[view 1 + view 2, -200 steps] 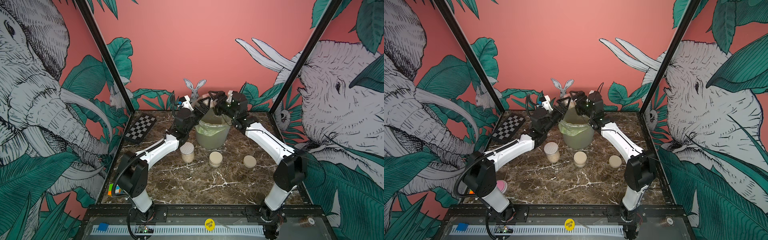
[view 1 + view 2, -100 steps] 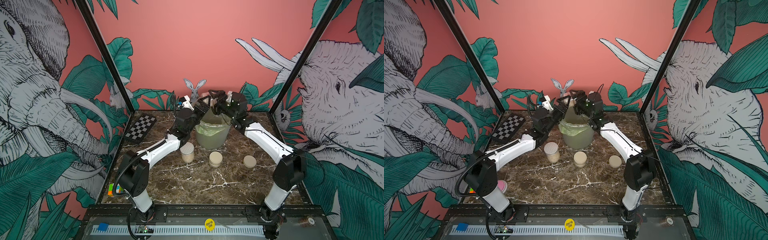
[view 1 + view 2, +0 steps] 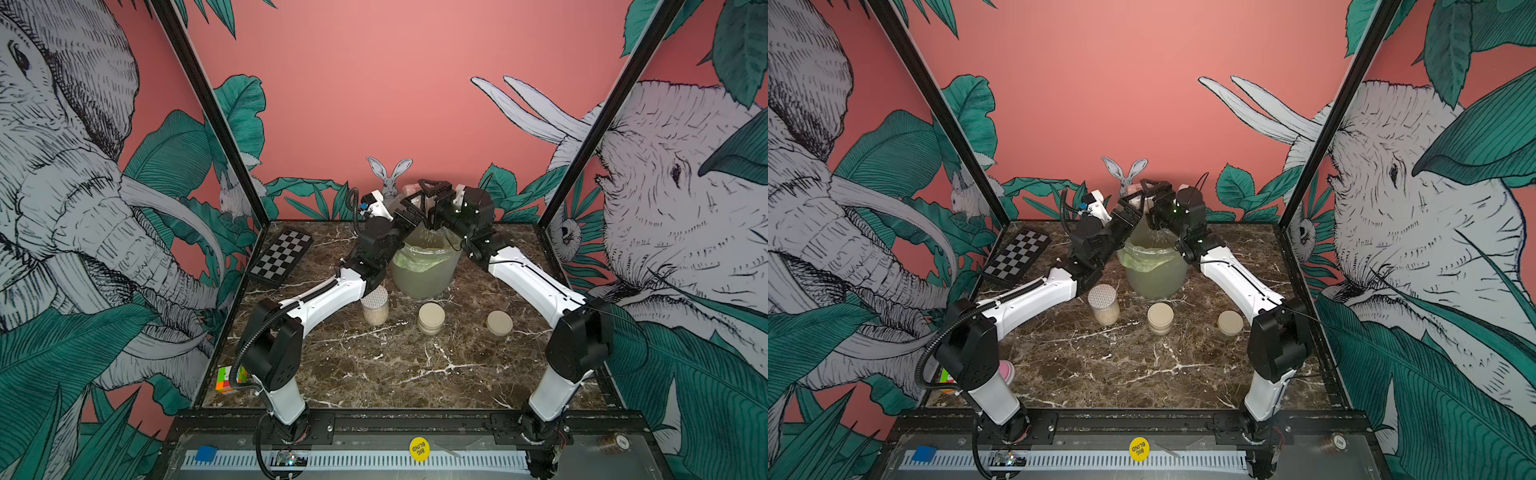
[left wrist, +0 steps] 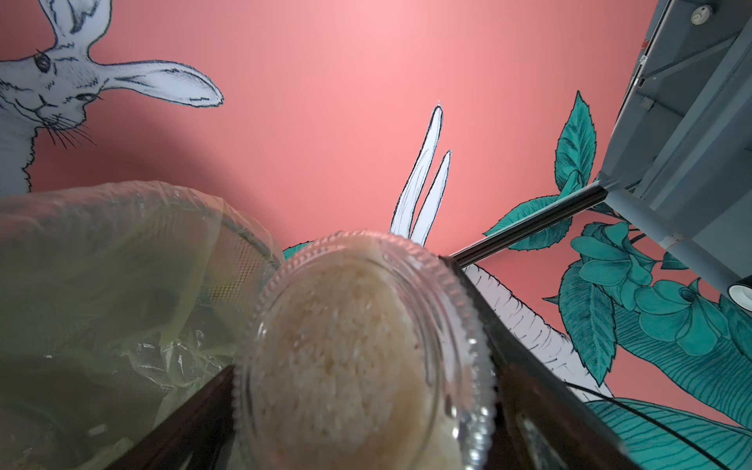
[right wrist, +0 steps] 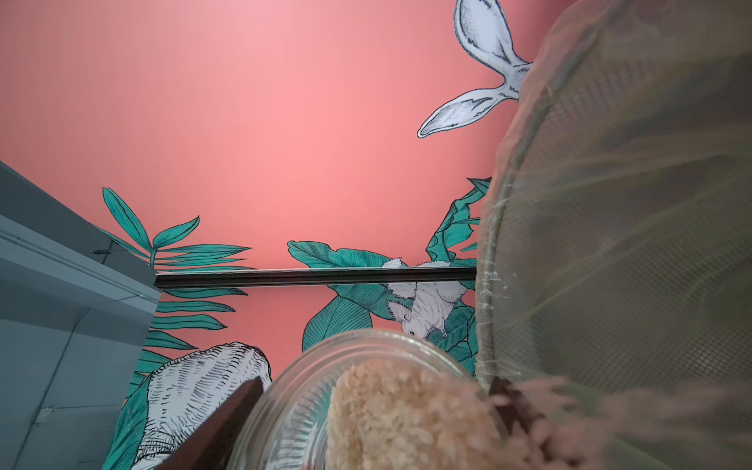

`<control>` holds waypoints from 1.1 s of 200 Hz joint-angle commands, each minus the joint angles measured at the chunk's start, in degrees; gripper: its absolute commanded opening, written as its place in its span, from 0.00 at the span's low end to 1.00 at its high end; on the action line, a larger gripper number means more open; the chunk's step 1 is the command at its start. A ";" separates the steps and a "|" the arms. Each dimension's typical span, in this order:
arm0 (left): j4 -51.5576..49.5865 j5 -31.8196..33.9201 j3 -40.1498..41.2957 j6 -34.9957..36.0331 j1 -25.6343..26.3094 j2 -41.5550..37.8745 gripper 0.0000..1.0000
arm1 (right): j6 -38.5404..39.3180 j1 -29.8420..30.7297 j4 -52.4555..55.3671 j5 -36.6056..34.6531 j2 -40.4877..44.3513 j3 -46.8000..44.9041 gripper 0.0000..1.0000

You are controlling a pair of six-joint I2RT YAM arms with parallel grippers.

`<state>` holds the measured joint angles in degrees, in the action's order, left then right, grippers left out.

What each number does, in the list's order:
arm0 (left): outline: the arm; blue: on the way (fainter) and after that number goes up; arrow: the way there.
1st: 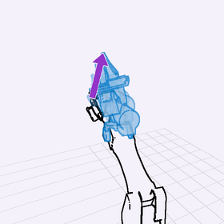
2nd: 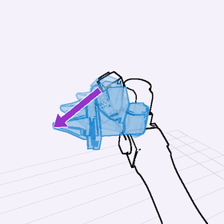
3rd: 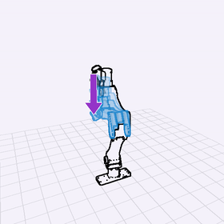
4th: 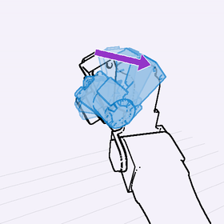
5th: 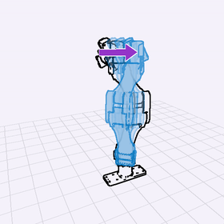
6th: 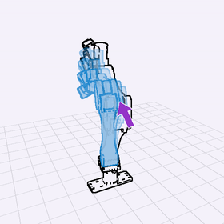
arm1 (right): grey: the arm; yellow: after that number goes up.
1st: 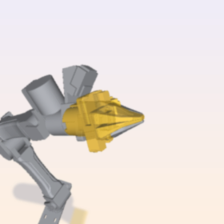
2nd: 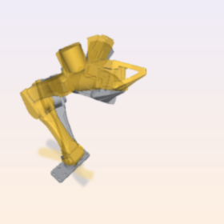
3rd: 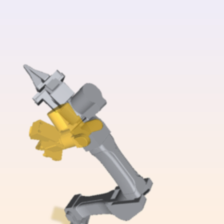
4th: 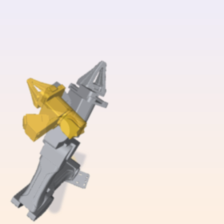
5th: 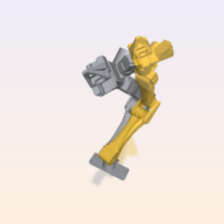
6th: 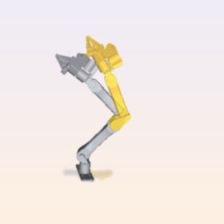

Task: Empty moldy rice from jars
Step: Pour the moldy rice from the jar into the trash bin.

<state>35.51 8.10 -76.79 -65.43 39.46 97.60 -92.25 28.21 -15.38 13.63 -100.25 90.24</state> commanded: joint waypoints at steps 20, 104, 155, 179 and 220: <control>6.00 2.32 -1.61 1.54 0.34 -0.99 0.99 | -0.57 0.88 -5.26 0.13 2.51 0.46 0.14; 7.66 1.62 -3.09 1.34 0.35 1.17 0.90 | -1.88 1.04 -7.35 0.65 1.41 0.44 0.14; 7.92 0.75 -4.05 1.31 0.35 2.15 0.59 | -1.63 1.07 -6.76 1.29 1.34 0.44 0.14; 8.00 0.78 -3.62 1.26 0.35 2.21 0.48 | -1.66 1.12 -6.82 1.51 1.27 -0.17 0.14; 7.56 -0.44 -2.76 1.07 -0.34 1.53 0.27 | -1.62 1.09 -6.76 1.72 1.46 -0.89 0.16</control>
<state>40.60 9.47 -78.28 -64.90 39.46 99.79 -94.76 28.03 -18.50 11.97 -100.22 90.04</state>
